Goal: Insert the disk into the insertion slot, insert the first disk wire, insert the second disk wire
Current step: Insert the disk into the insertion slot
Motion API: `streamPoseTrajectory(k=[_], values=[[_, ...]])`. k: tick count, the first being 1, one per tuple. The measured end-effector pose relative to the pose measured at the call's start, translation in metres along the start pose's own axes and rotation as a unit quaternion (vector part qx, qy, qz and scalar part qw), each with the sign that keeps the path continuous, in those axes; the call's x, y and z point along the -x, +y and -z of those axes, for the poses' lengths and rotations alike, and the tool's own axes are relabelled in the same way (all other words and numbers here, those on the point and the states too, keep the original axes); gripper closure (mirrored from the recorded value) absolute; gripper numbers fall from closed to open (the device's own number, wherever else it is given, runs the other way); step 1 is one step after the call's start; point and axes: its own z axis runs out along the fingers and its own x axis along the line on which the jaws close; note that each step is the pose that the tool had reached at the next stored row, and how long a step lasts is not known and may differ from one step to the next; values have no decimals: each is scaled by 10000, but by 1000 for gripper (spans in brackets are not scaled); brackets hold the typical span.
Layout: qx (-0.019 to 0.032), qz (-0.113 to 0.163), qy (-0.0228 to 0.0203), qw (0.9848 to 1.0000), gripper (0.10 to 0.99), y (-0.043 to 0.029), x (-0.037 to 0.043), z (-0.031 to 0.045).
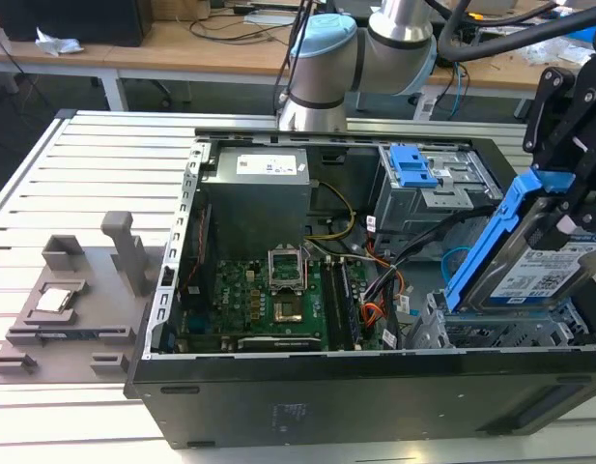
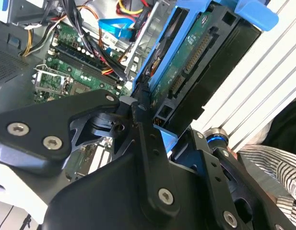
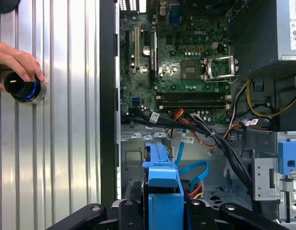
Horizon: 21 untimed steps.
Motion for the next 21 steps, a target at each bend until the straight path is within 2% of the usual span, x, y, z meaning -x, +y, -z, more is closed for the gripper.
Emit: streamPoseTrajectory(k=[3, 8, 11, 17, 21], values=[[0, 0, 0, 10000, 722, 3, 51, -14], [0, -25, -2, 10000, 722, 3, 89, -63], [0, -60, -2, 10000, 722, 2, 91, -87], [0, -77, -3, 10000, 722, -2, 89, -195], [0, -76, -3, 10000, 722, -4, 89, -224]])
